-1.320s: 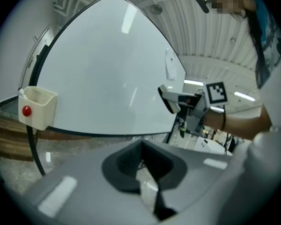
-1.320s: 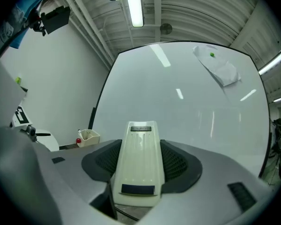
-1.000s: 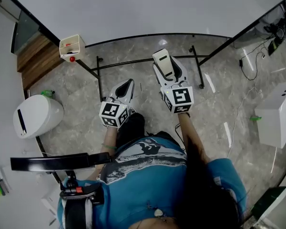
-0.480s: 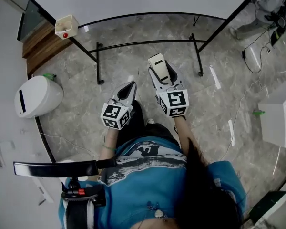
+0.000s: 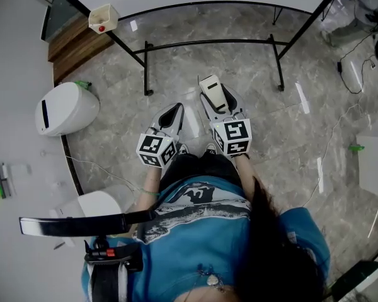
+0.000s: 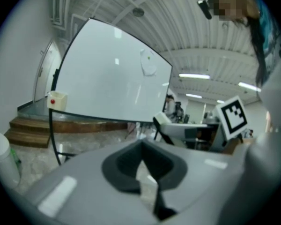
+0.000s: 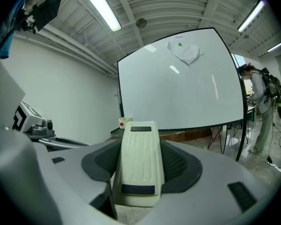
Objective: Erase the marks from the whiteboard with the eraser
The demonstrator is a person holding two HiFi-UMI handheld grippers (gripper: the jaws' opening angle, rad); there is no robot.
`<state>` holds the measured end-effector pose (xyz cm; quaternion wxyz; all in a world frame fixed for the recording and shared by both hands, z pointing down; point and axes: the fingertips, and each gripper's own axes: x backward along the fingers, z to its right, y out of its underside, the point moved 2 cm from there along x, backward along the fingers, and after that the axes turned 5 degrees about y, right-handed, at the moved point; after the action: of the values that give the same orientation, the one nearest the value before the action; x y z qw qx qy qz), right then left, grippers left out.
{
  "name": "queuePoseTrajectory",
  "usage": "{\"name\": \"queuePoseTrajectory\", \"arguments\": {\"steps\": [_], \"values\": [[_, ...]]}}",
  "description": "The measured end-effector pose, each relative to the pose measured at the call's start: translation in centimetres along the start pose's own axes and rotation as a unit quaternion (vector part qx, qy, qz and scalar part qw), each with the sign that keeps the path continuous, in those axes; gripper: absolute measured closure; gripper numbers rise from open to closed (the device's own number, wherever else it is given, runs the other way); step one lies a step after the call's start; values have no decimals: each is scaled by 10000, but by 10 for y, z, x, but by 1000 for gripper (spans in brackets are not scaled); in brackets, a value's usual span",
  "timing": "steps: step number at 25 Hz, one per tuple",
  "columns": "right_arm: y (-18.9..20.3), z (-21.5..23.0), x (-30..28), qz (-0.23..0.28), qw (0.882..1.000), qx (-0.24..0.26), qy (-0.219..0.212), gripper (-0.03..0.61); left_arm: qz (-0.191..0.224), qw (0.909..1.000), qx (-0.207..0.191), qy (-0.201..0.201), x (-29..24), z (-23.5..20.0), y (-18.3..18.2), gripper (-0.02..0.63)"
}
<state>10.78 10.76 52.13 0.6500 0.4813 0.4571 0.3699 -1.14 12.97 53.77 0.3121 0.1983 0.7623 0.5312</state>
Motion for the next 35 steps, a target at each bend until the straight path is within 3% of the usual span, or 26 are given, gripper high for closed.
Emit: {"name": "queuePoseTrajectory", "arguments": {"steps": [12,23,35], "values": [[21,-65,16,-191,9998,-11,-101,316,26,10000,17,1,55,-9,13,611],[37,-162,46,-354,9991,-184,-130,316,303,9989,171,304,136,-17,23,611],[53,-218,72,-291,9993,-156,171,316,459,9986,103,258,212,-42,43,611]]}}
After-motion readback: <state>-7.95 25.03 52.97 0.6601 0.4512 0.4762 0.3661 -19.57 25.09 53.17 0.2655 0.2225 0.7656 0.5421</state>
